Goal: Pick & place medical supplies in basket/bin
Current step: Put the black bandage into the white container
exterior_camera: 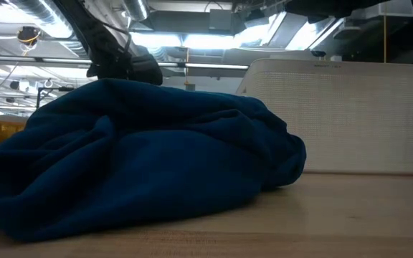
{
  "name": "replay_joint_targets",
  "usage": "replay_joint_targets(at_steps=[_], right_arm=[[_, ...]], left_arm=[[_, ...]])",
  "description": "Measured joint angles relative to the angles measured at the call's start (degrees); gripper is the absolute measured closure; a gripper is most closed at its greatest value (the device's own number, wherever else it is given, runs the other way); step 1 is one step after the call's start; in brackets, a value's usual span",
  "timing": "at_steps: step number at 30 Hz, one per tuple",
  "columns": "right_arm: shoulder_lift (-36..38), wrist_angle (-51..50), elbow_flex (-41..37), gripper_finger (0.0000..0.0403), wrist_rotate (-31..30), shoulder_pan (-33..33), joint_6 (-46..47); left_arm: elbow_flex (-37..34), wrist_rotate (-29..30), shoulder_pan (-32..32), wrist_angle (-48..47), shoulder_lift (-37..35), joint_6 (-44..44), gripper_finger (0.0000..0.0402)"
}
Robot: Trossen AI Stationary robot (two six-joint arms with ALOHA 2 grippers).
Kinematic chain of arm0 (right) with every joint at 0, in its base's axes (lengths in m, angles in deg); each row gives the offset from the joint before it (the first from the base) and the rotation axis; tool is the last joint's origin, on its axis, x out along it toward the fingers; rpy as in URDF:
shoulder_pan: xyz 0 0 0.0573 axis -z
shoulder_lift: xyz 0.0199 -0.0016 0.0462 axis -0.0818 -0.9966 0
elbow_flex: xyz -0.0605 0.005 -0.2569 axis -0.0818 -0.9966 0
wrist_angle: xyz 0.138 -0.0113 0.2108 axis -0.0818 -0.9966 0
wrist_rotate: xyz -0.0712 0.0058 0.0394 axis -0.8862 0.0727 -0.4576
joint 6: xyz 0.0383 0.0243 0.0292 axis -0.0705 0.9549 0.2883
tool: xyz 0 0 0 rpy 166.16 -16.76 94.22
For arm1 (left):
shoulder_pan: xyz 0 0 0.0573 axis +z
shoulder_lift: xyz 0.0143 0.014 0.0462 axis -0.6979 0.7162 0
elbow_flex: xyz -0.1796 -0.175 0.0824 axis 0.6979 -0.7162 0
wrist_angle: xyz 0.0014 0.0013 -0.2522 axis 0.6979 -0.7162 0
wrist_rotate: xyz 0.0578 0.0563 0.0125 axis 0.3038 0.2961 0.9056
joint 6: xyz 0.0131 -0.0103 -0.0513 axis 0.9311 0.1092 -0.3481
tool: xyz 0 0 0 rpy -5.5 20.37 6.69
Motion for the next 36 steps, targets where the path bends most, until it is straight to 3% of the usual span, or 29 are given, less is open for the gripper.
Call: replay_joint_targets(at_steps=[8,22,30,36], right_arm=[[-0.01,-0.04,0.00,0.0394,0.01,0.01,0.00],[-0.01,0.07,0.00,0.0394,0.01,0.00,0.00],[-0.01,0.00,0.00,0.0394,0.01,-0.01,0.00],[-0.01,-0.02,0.00,0.0394,0.01,0.01,0.00]], left_arm=[[-0.11,3.22,0.03,3.96,0.24,-0.90,0.0201],[0.17,2.73,0.00,8.71,5.69,7.19,0.0297],[-0.16,2.36,-0.14,9.68,2.98,13.69,0.0325],[-0.15,0.99,-0.11,8.77,-4.62,22.98,0.0325]])
